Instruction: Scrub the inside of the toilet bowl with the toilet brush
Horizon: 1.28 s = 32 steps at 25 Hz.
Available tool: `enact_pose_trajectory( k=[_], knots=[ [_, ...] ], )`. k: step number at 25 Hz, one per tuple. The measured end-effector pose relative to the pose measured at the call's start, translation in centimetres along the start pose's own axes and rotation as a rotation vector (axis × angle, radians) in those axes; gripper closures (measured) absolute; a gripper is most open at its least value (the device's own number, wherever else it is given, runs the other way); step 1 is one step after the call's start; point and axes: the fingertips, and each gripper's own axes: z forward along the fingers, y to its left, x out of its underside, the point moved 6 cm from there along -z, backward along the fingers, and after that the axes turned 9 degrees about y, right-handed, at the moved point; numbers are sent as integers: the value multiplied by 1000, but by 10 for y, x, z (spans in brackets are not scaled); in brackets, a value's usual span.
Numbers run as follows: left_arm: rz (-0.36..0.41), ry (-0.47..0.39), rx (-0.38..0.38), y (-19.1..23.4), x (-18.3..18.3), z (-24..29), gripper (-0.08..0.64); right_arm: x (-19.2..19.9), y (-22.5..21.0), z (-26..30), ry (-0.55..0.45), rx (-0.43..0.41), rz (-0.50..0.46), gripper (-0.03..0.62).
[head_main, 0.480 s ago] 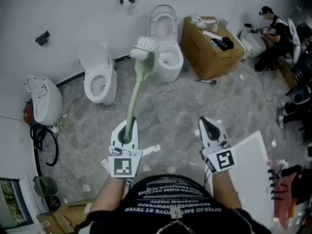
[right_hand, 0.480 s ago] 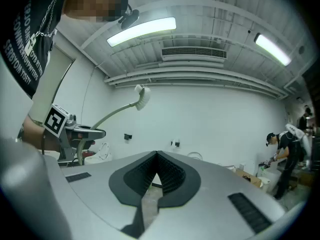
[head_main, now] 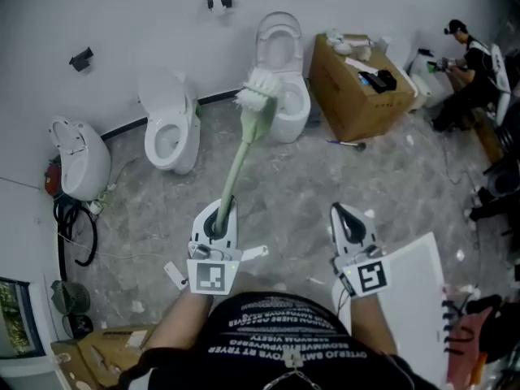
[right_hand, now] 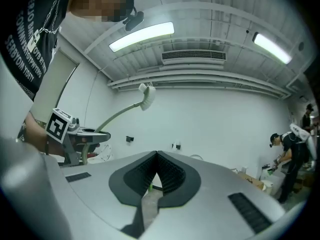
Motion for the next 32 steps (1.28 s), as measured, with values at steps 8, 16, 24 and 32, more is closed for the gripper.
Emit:
enact_pose_trajectory(
  k=[8, 16, 24, 32],
  knots=[
    [-60, 50, -7, 9, 7, 8, 558, 10, -10, 11, -16, -6, 98, 588],
    [5, 55, 51, 27, 11, 51, 558, 21, -26, 56, -12, 51, 124, 588],
    [-44, 110, 65, 62, 28, 119, 558, 26, -54, 111, 36, 68, 84, 588],
    [-48, 137, 38, 99, 32, 180, 558, 22, -69, 176, 44, 19, 77, 588]
  ],
)
